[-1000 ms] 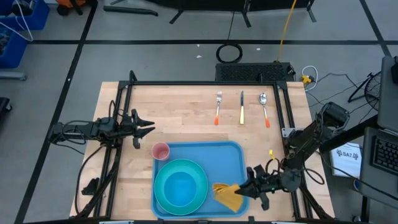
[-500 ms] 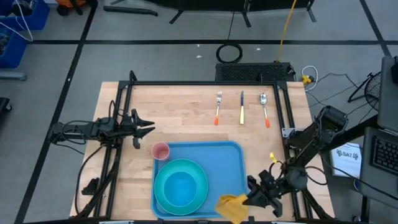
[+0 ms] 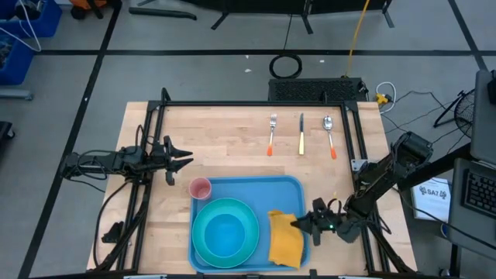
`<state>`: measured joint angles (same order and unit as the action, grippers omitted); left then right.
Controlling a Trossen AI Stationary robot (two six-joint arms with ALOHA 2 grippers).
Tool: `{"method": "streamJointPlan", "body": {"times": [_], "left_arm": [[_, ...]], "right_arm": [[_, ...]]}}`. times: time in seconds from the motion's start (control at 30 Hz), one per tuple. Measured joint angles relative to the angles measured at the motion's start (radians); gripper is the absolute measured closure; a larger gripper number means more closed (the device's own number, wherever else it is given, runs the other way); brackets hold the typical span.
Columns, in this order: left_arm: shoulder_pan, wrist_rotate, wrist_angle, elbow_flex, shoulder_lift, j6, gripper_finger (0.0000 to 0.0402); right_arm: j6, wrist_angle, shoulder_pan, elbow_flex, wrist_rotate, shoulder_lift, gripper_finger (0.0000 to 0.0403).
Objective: Set up tray
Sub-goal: Put the yellow napkin on the blue tray to the right of the green plate
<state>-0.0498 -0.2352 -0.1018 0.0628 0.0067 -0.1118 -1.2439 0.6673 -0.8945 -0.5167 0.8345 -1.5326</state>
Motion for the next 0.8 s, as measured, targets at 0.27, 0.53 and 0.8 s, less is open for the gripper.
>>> {"method": "streamJointPlan", "body": {"times": [0.27,0.53,0.8], "left_arm": [[0.0,0.0,0.0,0.0,0.0,0.0,0.0286],[0.0,0.0,0.0,0.0,0.0,0.0,0.0286],[0.0,0.0,0.0,0.0,0.0,0.0,0.0286]], "right_arm": [[-0.082,-0.243,0.099,0.011,-0.105,0.0,0.0402],[-0.068,-0.283,0.146,0.011,-0.129,0.0,0.0402],[-0.052,-0.335,0.182,0.011,-0.186,0.0,0.0385]]}}
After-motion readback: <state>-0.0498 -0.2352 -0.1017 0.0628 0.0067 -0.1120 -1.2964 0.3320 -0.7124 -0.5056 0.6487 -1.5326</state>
